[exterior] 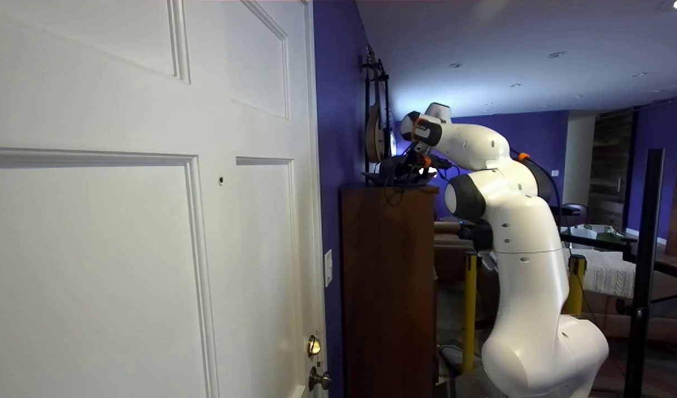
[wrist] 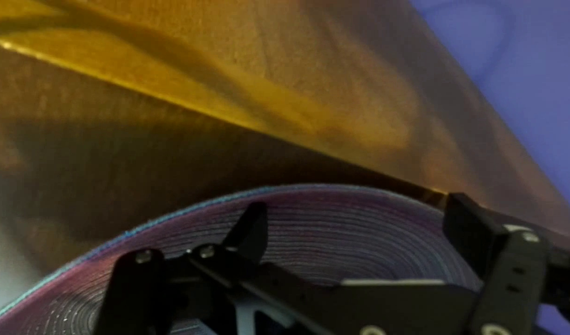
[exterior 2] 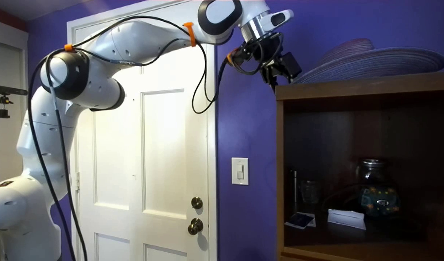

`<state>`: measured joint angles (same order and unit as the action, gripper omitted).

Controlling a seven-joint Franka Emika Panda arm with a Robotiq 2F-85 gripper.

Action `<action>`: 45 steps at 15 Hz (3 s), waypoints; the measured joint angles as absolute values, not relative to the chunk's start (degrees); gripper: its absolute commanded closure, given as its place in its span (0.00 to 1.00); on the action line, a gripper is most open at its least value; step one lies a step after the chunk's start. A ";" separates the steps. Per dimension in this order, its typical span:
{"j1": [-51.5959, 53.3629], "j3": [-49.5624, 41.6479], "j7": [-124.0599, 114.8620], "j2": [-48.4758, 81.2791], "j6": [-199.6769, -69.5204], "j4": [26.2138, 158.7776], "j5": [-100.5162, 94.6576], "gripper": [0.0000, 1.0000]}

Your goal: Hang the hat on the hook on the door

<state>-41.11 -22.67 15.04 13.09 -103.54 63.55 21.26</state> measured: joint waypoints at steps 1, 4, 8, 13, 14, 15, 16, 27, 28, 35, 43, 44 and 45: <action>-41.11 -22.59 15.06 13.09 -101.80 63.05 21.67 0.00; -41.34 -22.20 15.27 13.10 -96.52 61.60 22.73 0.00; -41.33 -22.24 15.49 13.11 -93.13 60.36 22.98 0.00; -42.29 -22.57 15.49 13.07 -95.78 58.23 24.18 0.00; -42.82 -22.59 15.49 13.05 -97.02 57.71 25.16 0.00; -43.39 -22.61 15.49 13.04 -98.62 57.22 26.25 0.00; -43.87 -22.65 15.49 13.06 -100.78 56.83 26.96 0.00; -43.32 -22.59 15.13 19.23 -126.29 56.78 27.14 0.00; -43.07 -22.53 15.13 19.69 -127.04 56.78 27.14 0.00; -41.34 -22.49 15.18 20.81 -127.84 56.75 26.65 0.55; -40.93 -22.47 15.30 19.34 -124.39 56.83 26.72 1.00; -40.94 -22.47 15.16 18.75 -122.49 56.84 26.79 1.00; -40.95 -22.47 14.89 18.03 -120.17 56.85 26.82 1.00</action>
